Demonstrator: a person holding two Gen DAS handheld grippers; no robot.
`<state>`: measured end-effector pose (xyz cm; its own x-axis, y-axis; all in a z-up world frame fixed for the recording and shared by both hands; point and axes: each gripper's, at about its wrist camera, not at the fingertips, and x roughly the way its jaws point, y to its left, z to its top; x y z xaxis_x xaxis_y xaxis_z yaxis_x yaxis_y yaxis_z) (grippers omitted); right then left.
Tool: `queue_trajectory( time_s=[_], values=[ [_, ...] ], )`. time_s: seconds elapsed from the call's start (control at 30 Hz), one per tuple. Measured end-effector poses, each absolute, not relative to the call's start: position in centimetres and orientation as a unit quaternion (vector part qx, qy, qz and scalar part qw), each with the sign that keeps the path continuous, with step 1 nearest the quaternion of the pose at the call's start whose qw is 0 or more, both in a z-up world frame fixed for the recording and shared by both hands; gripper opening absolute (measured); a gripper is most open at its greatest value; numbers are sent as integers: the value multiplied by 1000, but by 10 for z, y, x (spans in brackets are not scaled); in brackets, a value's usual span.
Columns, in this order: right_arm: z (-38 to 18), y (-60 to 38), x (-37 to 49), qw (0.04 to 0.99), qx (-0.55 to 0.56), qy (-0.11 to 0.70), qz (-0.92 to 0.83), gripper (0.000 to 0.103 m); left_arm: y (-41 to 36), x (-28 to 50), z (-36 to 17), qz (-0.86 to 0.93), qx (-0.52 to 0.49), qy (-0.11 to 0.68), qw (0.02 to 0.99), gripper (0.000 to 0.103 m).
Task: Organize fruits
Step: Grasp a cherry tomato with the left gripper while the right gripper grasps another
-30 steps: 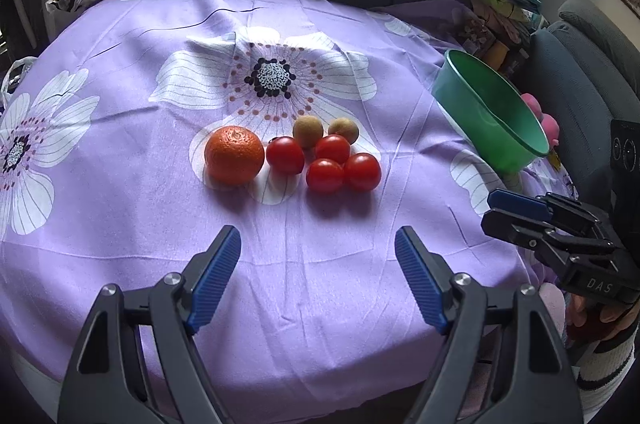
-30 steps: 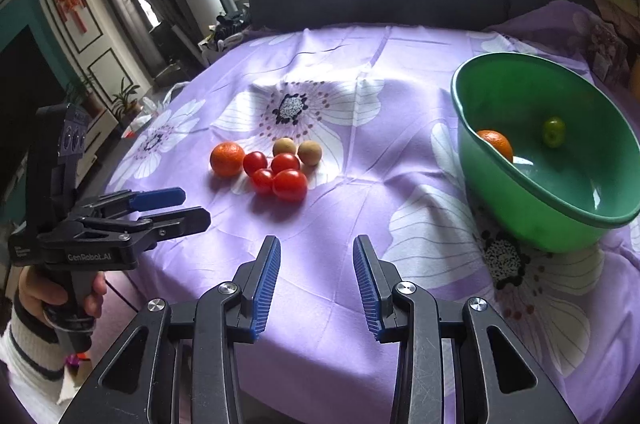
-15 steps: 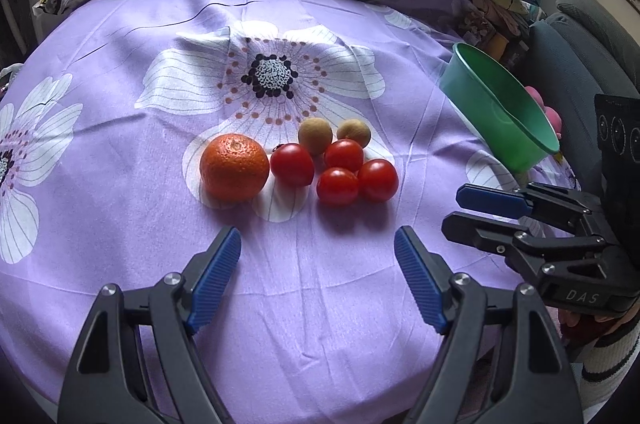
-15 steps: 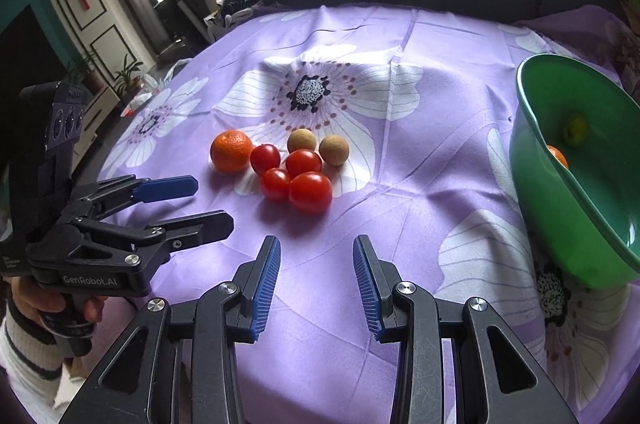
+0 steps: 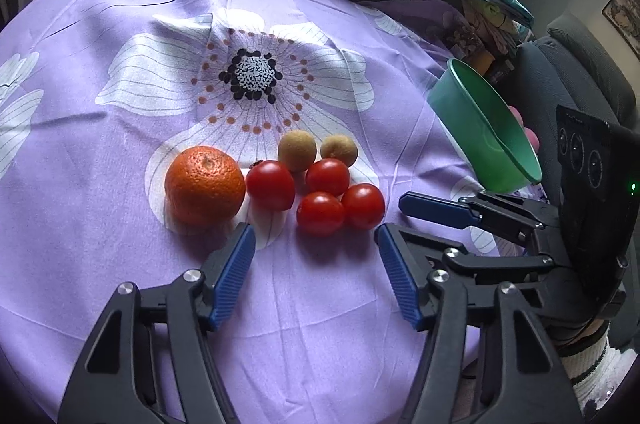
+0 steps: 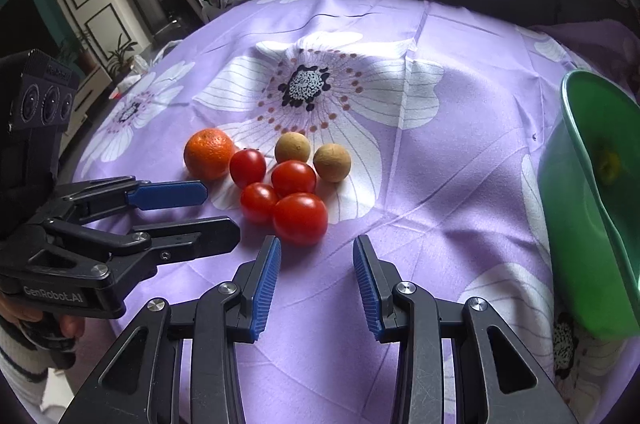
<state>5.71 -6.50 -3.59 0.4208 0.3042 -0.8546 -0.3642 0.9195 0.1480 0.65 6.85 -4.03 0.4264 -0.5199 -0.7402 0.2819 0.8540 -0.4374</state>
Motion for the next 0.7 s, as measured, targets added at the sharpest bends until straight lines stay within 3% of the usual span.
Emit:
queue_trajectory(
  time_s=[0.17,0.7],
  values=[
    [-39,-54,64,837,-64,501,210,38,68,15,-44,-236,-132,485,832,52],
    [-44,-51,70,833,-91,498,222,35,65,28,-48,-240,-142,492,825,51]
  ],
)
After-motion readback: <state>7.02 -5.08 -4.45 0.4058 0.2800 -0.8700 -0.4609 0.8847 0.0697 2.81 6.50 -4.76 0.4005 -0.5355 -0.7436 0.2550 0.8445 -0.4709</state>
